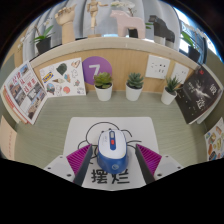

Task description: Arrange mouse

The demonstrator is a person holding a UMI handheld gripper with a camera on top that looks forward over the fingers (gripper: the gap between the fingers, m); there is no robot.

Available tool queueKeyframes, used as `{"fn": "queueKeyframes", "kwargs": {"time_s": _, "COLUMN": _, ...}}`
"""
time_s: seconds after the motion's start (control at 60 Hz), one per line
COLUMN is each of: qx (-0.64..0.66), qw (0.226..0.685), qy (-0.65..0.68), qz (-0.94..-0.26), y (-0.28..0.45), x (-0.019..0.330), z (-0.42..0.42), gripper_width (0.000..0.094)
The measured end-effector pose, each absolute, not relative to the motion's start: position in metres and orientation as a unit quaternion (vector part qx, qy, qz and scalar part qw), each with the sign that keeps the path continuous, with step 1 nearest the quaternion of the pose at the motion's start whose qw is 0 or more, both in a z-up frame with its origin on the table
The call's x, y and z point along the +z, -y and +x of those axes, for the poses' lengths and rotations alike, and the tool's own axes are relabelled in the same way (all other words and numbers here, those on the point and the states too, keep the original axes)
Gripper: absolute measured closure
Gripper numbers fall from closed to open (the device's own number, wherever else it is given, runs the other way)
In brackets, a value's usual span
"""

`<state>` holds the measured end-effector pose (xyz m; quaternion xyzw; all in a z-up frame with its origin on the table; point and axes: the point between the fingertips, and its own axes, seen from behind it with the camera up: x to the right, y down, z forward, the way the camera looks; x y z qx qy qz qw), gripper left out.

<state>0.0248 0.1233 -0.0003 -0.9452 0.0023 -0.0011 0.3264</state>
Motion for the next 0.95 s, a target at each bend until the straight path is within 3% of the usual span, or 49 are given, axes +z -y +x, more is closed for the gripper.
{"fn": "queueKeyframes", "kwargs": {"time_s": 0.083, "qx": -0.001, "qw": 0.352, "qy": -0.008, "qz": -0.936, "y": -0.111, "x": 0.034, "z": 0.023, "gripper_width": 0.0073}}
{"fn": "queueKeyframes", "kwargs": {"time_s": 0.35, "qx": -0.019, "qw": 0.47, "qy": -0.014, "qz": -0.882, "y": -0.024, "x": 0.19, "z": 0.023, "gripper_width": 0.0075}}
{"fn": "queueKeyframes", "kwargs": {"time_s": 0.467, "qx": -0.032, "qw": 0.508, "qy": -0.008, "qz": -0.861, "y": 0.024, "x": 0.239, "z": 0.016, "gripper_width": 0.0072}}
{"fn": "queueKeyframes", "kwargs": {"time_s": 0.683, "qx": -0.042, "qw": 0.523, "qy": 0.0, "qz": -0.851, "y": 0.101, "x": 0.268, "z": 0.0, "gripper_width": 0.0076}}
{"fn": "queueKeyframes", "kwargs": {"time_s": 0.95, "qx": -0.029, "qw": 0.529, "qy": -0.004, "qz": -0.848, "y": 0.145, "x": 0.27, "z": -0.018, "gripper_width": 0.0078}}
